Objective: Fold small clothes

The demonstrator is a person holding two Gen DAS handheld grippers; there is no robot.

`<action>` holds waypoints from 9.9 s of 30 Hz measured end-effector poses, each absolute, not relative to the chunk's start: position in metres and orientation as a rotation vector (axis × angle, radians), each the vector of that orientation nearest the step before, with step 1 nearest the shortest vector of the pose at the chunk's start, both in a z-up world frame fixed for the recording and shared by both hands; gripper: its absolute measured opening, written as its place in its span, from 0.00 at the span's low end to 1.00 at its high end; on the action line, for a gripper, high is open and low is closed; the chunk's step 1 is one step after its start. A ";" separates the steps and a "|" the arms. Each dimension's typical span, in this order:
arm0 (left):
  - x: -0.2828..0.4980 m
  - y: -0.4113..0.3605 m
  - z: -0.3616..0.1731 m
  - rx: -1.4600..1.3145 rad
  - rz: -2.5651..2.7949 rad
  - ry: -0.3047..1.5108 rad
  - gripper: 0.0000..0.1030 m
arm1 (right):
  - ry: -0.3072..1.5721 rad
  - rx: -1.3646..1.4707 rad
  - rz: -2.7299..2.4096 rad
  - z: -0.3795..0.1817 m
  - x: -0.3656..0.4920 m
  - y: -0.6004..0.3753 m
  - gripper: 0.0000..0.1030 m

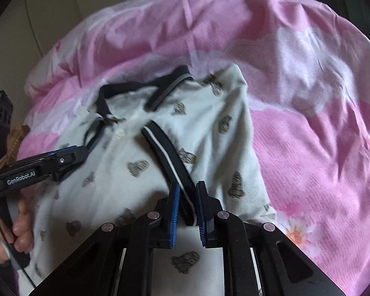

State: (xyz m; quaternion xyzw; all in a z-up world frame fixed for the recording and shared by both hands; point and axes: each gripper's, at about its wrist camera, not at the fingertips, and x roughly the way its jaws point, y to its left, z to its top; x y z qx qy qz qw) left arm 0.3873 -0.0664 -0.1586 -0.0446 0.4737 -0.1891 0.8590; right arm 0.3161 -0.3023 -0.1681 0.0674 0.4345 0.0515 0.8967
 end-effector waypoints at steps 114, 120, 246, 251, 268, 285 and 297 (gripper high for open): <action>0.480 0.003 -0.156 -0.165 0.010 0.834 0.15 | 0.691 0.367 -0.160 -0.141 0.416 -0.374 0.08; 0.458 -0.003 -0.132 -0.090 -0.001 0.807 0.45 | 0.661 0.307 -0.161 -0.127 0.397 -0.359 0.31; 0.420 0.032 -0.114 -0.167 0.008 0.775 0.68 | 0.735 0.013 0.182 -0.129 0.473 -0.188 0.37; 0.422 0.014 -0.117 -0.131 -0.052 0.803 0.68 | 0.733 -0.025 0.094 -0.119 0.432 -0.234 0.37; 0.413 0.016 -0.130 -0.089 -0.029 0.865 0.68 | 0.771 0.009 -0.066 -0.125 0.372 -0.310 0.37; 0.280 0.012 -0.131 -0.057 0.050 0.842 0.67 | 0.808 0.133 -0.163 -0.149 0.239 -0.331 0.37; 0.285 0.001 -0.153 -0.016 0.018 0.855 0.61 | 0.862 0.136 -0.084 -0.177 0.247 -0.337 0.17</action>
